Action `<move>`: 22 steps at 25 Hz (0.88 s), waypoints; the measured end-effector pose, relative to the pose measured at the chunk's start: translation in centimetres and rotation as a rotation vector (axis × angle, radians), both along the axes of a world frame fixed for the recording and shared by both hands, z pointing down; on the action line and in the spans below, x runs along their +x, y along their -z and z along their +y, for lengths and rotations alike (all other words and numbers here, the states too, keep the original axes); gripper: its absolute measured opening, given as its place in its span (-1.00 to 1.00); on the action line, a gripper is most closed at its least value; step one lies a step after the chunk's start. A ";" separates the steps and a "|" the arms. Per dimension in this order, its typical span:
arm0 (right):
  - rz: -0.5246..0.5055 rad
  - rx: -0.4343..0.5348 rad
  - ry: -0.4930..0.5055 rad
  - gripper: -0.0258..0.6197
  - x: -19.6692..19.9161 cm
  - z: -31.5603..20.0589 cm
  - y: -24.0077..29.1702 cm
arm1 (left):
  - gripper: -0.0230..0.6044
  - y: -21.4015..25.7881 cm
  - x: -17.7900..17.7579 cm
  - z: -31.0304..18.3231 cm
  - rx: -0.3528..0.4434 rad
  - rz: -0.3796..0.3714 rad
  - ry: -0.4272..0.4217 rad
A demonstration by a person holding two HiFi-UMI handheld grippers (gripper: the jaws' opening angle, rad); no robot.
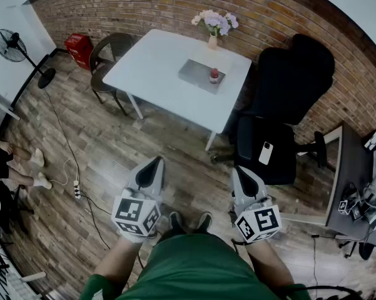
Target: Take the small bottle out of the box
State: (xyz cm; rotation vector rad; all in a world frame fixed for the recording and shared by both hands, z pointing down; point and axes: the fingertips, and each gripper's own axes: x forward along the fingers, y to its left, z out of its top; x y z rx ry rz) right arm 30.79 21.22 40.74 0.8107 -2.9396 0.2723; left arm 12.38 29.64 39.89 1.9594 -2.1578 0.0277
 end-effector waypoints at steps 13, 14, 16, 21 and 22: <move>-0.075 -0.015 0.036 -0.92 4.2 -2.9 0.1 | -0.89 -0.2 4.4 -0.4 -0.029 -0.033 0.078; -0.075 -0.012 0.037 -0.92 4.4 -3.2 -0.1 | -0.89 -0.4 4.6 -0.3 -0.034 -0.033 0.089; -0.080 -0.016 0.043 -0.92 4.5 -4.0 -0.3 | -0.89 -0.7 4.8 0.0 -0.041 -0.037 0.111; -0.081 -0.021 0.056 -0.92 3.2 -5.1 -0.4 | -0.89 -0.5 2.5 0.2 -0.054 -0.083 0.153; -0.079 -0.017 0.059 -0.92 2.7 -5.3 -0.3 | -0.89 -0.2 1.6 0.1 -0.046 -0.088 0.164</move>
